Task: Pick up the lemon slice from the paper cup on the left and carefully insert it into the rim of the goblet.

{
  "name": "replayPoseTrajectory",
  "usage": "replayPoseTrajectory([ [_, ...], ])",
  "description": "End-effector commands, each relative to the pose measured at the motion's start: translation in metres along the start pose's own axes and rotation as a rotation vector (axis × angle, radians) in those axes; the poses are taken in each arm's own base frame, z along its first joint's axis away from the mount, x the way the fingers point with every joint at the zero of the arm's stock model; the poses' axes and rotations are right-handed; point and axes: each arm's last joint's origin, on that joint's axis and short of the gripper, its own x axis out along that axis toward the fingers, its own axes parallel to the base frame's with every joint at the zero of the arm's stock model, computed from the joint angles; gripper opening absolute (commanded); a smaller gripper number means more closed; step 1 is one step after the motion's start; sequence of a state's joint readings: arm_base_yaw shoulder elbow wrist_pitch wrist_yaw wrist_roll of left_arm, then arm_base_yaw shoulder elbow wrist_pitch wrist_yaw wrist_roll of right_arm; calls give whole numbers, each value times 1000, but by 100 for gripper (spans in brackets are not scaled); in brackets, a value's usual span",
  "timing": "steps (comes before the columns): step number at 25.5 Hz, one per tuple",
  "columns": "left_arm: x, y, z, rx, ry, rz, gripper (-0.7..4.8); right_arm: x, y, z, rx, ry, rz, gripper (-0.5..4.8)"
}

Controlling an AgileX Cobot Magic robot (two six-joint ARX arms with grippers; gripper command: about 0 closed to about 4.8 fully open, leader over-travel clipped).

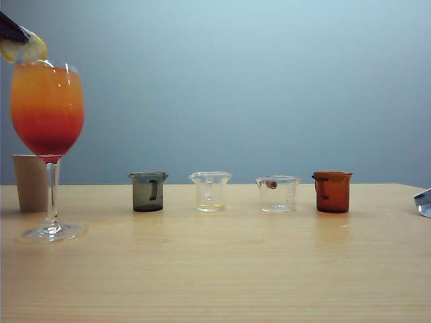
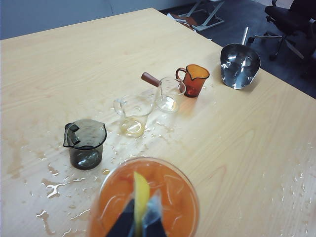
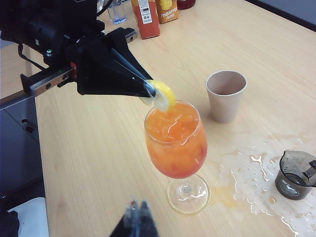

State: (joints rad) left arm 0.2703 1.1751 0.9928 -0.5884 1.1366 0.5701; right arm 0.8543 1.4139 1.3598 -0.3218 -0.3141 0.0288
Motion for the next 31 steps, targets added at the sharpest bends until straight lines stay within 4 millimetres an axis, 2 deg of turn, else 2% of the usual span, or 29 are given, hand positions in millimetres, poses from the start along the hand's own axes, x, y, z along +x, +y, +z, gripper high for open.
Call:
replayPoseTrajectory([
  [1, -2, -2, 2, 7, -5, 1, -6, -2, 1, 3, -3, -19, 1, -5],
  [11, -9, -15, 10, 57, 3, 65, -6, -2, 1, 3, -2, -18, 1, -5],
  [18, -10, -15, 12, 77, -18, 50, -6, -2, 1, 3, -3, -18, 0, -5],
  [31, -9, -12, 20, -21, -61, 68, -6, -2, 1, 3, -3, -18, 0, -5],
])
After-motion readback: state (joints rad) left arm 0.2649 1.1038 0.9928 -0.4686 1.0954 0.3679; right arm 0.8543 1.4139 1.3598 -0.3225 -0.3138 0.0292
